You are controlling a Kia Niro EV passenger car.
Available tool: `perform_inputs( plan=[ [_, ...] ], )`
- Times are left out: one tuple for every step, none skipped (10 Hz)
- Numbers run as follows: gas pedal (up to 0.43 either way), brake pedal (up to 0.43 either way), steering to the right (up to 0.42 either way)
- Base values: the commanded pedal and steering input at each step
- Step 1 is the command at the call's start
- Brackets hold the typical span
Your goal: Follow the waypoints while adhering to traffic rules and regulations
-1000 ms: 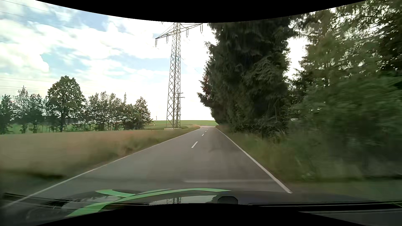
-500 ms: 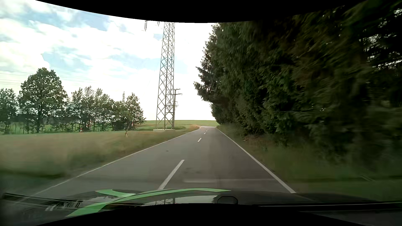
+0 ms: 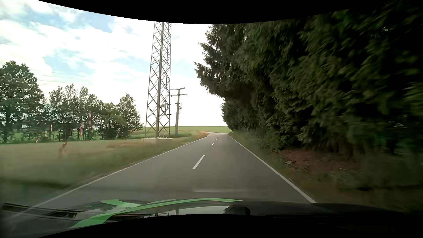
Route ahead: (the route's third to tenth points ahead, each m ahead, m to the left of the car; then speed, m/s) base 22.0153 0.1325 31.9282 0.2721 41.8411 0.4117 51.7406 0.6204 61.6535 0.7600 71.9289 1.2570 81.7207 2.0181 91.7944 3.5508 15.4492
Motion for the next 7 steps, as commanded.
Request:
perform_inputs(
  plan=[
    [0.189, 0.0, 0.0],
    [0.189, 0.0, 0.0],
    [0.189, 0.0, 0.001],
    [0.169, 0.0, 0.002],
    [0.15, 0.0, 0.002],
    [0.15, 0.0, 0.002],
    [0.118, 0.0, 0.002]
  ],
)
